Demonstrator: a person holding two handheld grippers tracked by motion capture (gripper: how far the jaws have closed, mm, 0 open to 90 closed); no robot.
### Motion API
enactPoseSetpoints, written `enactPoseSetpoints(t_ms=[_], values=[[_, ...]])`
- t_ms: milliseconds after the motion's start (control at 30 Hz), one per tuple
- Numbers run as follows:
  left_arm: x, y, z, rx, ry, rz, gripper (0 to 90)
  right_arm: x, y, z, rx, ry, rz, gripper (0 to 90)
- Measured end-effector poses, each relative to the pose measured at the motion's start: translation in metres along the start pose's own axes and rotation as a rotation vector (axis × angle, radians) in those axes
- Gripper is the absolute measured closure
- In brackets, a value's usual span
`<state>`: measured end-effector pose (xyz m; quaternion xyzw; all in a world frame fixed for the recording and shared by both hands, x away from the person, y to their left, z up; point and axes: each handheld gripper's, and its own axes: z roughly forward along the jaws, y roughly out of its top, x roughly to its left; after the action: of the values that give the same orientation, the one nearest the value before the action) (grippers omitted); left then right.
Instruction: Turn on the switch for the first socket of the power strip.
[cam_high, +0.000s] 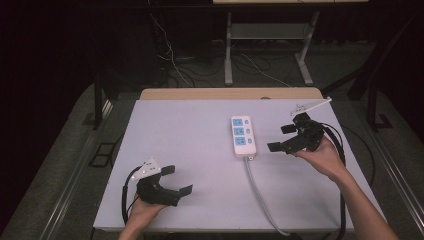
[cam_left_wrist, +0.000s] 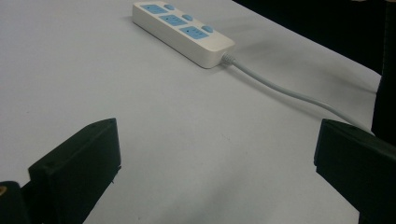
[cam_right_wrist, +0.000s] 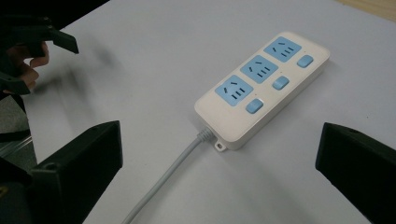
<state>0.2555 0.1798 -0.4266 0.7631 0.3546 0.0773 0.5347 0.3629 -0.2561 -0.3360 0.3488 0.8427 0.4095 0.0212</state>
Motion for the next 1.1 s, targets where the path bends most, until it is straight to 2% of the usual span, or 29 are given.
enactPoseSetpoints(t_ms=[467, 833, 1100], values=[[0.000, 0.000, 0.000, 0.004, 0.000, 0.002, 0.0, -0.005, 0.020, 0.015, 0.034, -0.015, 0.006, 0.3], [0.001, 0.000, 0.000, 0.001, -0.001, 0.000, 0.0, -0.009, 0.042, 0.036, 0.038, -0.022, 0.016, 0.3], [0.001, 0.000, 0.000, 0.001, -0.003, 0.001, 0.0, -0.016, 0.047, 0.051, 0.036, -0.023, 0.051, 0.3]])
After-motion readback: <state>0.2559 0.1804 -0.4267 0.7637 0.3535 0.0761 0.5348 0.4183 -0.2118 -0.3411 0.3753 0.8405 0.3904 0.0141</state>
